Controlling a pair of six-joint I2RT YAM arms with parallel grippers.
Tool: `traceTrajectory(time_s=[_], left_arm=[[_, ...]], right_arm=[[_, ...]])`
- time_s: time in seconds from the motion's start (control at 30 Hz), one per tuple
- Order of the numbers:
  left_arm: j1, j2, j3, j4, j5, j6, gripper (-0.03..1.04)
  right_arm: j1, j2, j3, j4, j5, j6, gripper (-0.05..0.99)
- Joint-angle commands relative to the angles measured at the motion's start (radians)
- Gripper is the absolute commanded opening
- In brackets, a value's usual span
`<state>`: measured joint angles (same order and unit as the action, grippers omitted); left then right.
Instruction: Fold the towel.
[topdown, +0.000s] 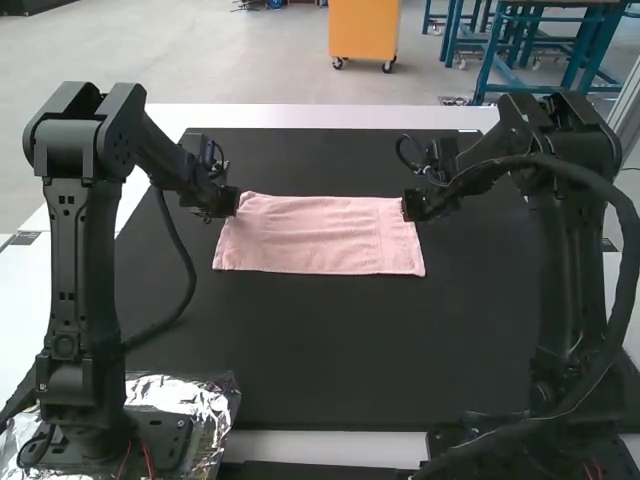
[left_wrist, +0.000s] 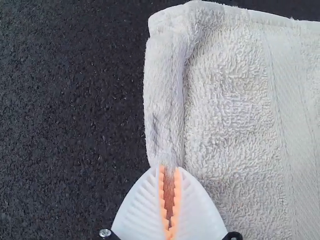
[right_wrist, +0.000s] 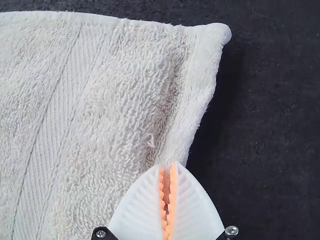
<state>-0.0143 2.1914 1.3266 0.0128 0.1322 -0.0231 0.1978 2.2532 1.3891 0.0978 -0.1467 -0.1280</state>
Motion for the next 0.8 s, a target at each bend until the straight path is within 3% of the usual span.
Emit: traceTrajectory(time_s=[0.0, 0.27, 0.43, 0.77], left_arm=[[0.010, -0.047, 0.020, 0.003, 0.024, 0.003, 0.03], [0.010, -0.090, 0.020, -0.022, 0.033, -0.005, 0.03], [0.034, -0.121, 0.014, -0.057, 0.061, -0.001, 0.03], [0.066, -0.209, -0.095, -0.060, 0.073, 0.061, 0.03]], right_arm=[[-0.005, -0.027, 0.005, -0.004, -0.036, -0.002, -0.02], [-0.005, -0.093, 0.011, -0.029, -0.057, 0.001, -0.02], [-0.015, -0.142, -0.015, -0.050, -0.082, -0.002, -0.02], [-0.060, -0.231, -0.099, -0.063, -0.123, -0.001, -0.02]])
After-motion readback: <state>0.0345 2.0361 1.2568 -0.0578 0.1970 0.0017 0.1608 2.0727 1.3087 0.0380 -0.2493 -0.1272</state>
